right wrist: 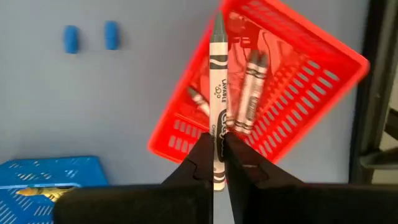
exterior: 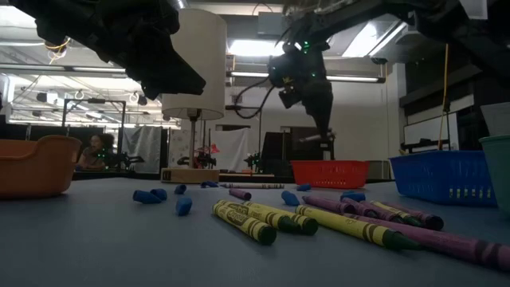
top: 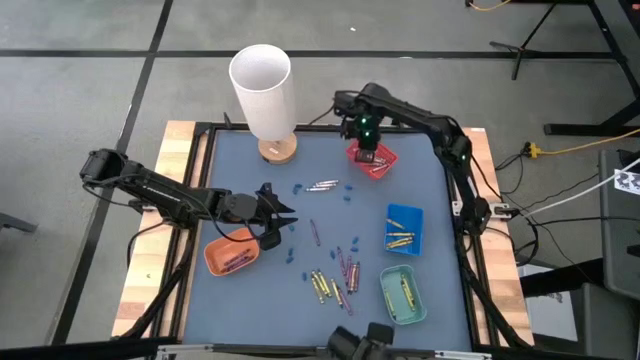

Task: Sort crayons
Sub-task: Put the grey crayon into the red bin

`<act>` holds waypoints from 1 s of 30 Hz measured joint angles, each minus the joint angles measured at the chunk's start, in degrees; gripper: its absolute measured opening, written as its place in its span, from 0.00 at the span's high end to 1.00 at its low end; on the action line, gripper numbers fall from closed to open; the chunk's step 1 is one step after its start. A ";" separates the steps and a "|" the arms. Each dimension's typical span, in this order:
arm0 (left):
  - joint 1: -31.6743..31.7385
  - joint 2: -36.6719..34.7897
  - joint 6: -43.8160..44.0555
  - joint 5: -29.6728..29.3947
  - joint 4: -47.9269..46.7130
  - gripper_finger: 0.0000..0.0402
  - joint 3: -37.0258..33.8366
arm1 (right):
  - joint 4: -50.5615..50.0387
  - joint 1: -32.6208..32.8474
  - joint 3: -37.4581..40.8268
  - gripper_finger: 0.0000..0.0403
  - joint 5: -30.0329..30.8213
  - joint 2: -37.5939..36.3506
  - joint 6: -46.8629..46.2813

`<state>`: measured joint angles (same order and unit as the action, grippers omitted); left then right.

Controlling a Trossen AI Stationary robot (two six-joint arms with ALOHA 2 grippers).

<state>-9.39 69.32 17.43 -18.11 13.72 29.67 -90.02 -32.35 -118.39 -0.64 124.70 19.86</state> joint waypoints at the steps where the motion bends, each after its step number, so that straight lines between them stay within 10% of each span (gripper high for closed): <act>1: 0.00 0.00 0.00 -0.02 0.02 0.73 0.00 | 0.00 -0.59 0.00 0.96 0.00 0.00 -0.01; 18: -0.02 0.00 -0.02 -0.02 0.01 0.73 0.00 | 0.07 -3.59 0.00 0.96 0.02 0.00 -0.07; 30: -0.02 0.00 -0.07 -0.04 0.00 0.73 0.00 | 2.06 -3.64 0.00 0.72 0.15 0.00 -0.07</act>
<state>-9.41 69.32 17.37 -18.15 13.72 29.67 -87.96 -35.99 -118.39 -0.49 124.70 19.79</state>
